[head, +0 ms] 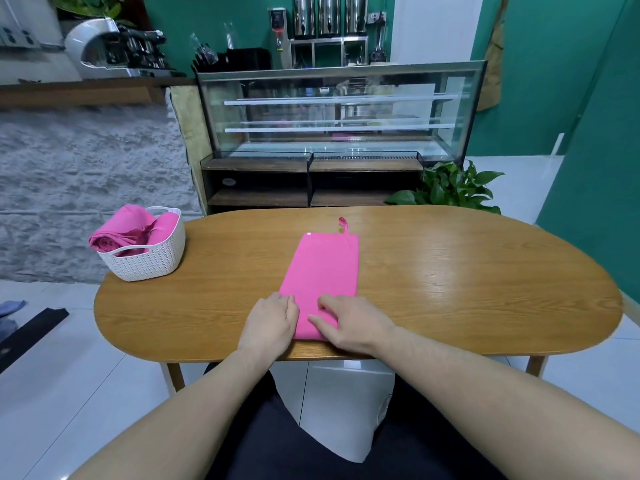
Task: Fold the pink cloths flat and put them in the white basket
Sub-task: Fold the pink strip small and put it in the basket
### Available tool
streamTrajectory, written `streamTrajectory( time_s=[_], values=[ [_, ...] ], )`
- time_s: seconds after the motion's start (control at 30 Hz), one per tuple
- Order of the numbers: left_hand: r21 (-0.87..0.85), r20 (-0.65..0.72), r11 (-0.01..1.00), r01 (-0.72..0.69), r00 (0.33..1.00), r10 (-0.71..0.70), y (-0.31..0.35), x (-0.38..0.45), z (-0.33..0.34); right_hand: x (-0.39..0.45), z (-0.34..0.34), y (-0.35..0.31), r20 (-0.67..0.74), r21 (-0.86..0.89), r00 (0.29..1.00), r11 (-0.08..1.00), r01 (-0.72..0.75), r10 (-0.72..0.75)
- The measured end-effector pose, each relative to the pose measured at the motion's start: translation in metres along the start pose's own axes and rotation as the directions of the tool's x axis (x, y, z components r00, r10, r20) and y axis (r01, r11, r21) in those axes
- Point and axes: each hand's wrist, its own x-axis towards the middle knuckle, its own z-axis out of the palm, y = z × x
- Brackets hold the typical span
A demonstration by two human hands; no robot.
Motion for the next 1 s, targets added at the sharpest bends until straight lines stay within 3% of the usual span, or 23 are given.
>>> streamTrajectory(
  time_s=[0.1, 0.23, 0.53, 0.7, 0.77, 0.93, 1.0],
  values=[
    [0.084, -0.011, 0.988, -0.132, 0.991, 0.133, -0.013, -0.007, 0.008, -0.001, 0.003, -0.001, -0.02, 0.034, 0.998, 0.998, -0.06, 0.061],
    [-0.016, -0.067, 0.98, -0.2, 0.978, 0.199, -0.016, -0.011, 0.003, 0.006, 0.003, 0.0, -0.001, 0.101, 0.987, 0.982, -0.163, 0.164],
    [-0.051, 0.091, 0.997, -0.057, 0.994, 0.061, 0.002, 0.001, -0.008, 0.01, -0.004, 0.002, 0.138, 0.054, 0.98, 0.987, -0.153, 0.144],
    [-0.068, 0.235, 0.996, 0.062, 0.971, -0.044, 0.008, 0.014, -0.015, 0.003, 0.003, 0.01, -0.027, 0.039, 1.0, 0.999, 0.004, -0.003],
    [-0.073, 0.249, 0.995, 0.065, 0.968, -0.045, 0.006, 0.017, -0.014, 0.004, 0.005, 0.011, -0.053, 0.035, 0.999, 0.999, -0.002, 0.004],
    [0.021, 0.119, 0.99, -0.139, 0.984, 0.135, -0.017, 0.008, 0.004, 0.002, 0.003, 0.002, 0.003, 0.076, 0.992, 0.99, -0.123, 0.123],
    [-0.045, 0.053, 0.984, -0.172, 0.983, 0.174, -0.025, -0.001, 0.012, 0.002, 0.003, -0.001, 0.012, 0.078, 0.988, 0.985, -0.154, 0.154]
  ],
)
